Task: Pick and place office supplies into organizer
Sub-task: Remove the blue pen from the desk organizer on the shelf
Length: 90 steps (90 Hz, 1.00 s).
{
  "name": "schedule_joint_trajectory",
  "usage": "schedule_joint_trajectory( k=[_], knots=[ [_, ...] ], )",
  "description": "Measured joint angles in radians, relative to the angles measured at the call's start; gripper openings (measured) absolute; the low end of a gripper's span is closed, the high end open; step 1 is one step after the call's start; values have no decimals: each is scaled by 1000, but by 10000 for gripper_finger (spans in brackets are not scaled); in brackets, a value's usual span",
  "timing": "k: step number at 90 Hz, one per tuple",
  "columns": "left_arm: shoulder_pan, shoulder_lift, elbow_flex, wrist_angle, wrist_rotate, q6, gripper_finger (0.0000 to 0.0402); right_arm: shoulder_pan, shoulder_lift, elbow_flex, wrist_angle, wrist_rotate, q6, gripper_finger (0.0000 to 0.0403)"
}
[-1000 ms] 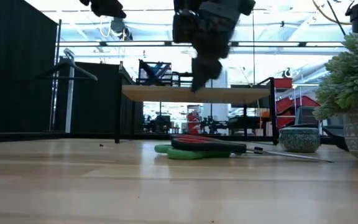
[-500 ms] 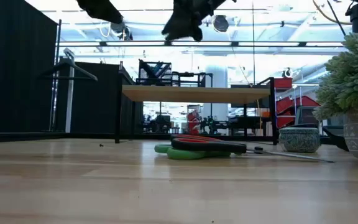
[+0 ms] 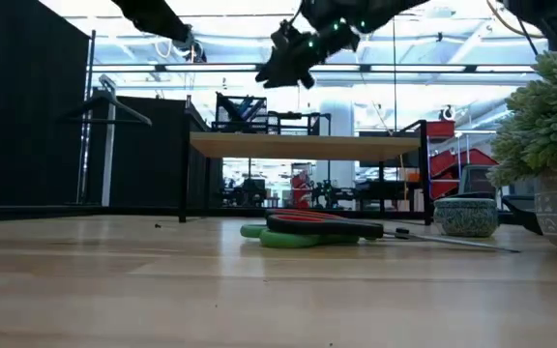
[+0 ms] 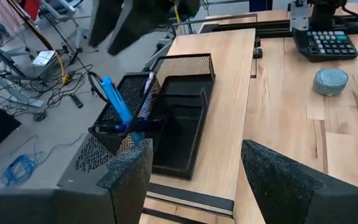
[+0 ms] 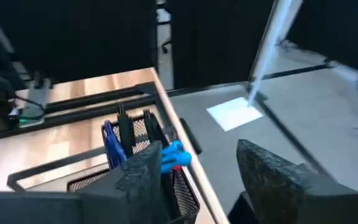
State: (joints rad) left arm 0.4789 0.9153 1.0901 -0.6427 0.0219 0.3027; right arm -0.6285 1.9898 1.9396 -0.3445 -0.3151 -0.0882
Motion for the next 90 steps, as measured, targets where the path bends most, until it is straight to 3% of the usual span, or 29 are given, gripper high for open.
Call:
schedule_joint_trajectory(
  k=[24, 61, 90],
  knots=[
    [-1, 0, 0, -31, 1, 0, 235, -21, 51, 1, 47, -113, -9, 217],
    [-1, -1, 0, -33, 2, -2, 235, 3, 98, 0, 81, -162, -32, 202],
    [0, -1, 0, -33, 2, -4, 235, 16, 99, 0, 67, -159, -79, 150]
  ],
)
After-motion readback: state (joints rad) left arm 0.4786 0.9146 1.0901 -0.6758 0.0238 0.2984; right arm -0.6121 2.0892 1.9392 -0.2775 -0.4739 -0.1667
